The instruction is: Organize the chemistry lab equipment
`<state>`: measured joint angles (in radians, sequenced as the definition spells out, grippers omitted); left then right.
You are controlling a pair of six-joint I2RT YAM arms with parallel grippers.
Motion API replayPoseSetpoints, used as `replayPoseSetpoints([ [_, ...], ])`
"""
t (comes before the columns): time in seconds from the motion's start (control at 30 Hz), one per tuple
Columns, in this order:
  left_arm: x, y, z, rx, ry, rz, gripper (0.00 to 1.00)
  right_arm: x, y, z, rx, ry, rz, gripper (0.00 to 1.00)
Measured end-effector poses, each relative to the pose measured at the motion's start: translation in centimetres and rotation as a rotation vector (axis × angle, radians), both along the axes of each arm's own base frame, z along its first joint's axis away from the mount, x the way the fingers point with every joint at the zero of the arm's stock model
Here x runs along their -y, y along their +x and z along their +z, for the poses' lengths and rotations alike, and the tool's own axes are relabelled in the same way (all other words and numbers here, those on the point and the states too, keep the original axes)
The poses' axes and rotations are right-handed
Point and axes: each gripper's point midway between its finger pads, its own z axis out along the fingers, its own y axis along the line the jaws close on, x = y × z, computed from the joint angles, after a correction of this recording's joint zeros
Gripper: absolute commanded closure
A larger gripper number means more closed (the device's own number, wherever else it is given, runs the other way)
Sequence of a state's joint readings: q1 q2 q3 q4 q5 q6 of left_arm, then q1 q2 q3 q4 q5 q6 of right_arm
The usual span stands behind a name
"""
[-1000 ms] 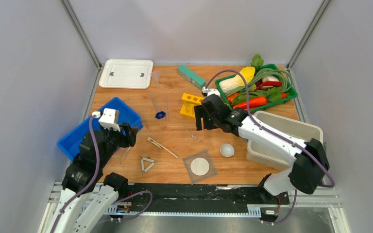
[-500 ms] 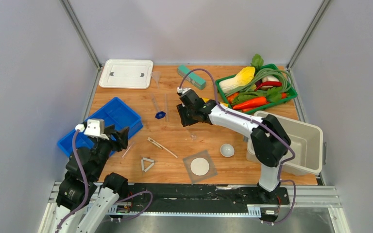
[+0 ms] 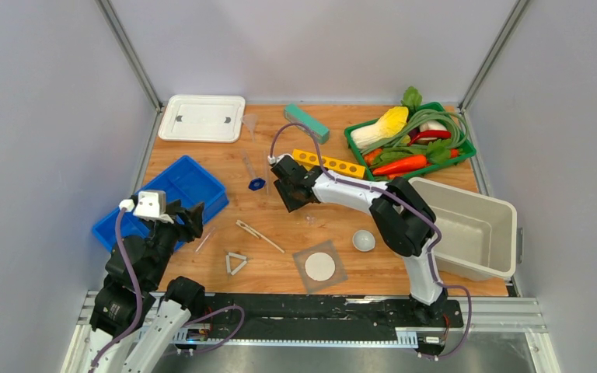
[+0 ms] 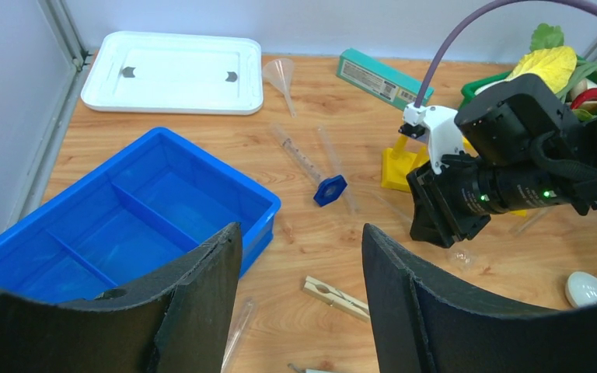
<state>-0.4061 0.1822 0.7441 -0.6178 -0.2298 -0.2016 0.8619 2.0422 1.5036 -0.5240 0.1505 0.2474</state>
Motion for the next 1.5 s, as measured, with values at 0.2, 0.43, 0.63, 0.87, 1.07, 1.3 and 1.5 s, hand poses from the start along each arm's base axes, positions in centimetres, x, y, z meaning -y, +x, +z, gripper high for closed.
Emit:
replayPoseSetpoints([
  [0.2,-0.1,0.0,0.0,0.0,0.0,0.005,0.34,0.9,-0.2,-1.2,-0.011,-0.057,0.005,0.67],
  [0.43,-0.1,0.0,-0.1,-0.005,-0.003,0.005,0.37,1.3,-0.3,-1.8,-0.004,-0.062,0.005,0.82],
  [0.63,0.7,0.1,-1.1,-0.07,-0.065,-0.004,0.41,1.6,-0.6,-1.8,0.005,-0.054,0.006,0.91],
  [0.87,2.9,0.5,-4.6,-0.232,-0.203,-0.04,0.43,2.7,-2.3,-0.1,-0.003,-0.008,0.004,0.94],
  [1.07,4.9,1.6,-6.9,-0.355,-0.288,-0.058,0.41,0.9,-4.0,4.9,0.004,0.204,0.036,0.94],
  [1.3,8.6,4.5,-7.3,-0.439,-0.418,-0.118,0.4,-1.3,-7.1,10.2,-0.041,0.489,0.091,0.94],
  [1.5,11.8,6.8,-7.6,-0.479,-0.519,-0.201,0.4,-2.6,-8.8,12.7,-0.096,0.638,0.115,0.93],
])
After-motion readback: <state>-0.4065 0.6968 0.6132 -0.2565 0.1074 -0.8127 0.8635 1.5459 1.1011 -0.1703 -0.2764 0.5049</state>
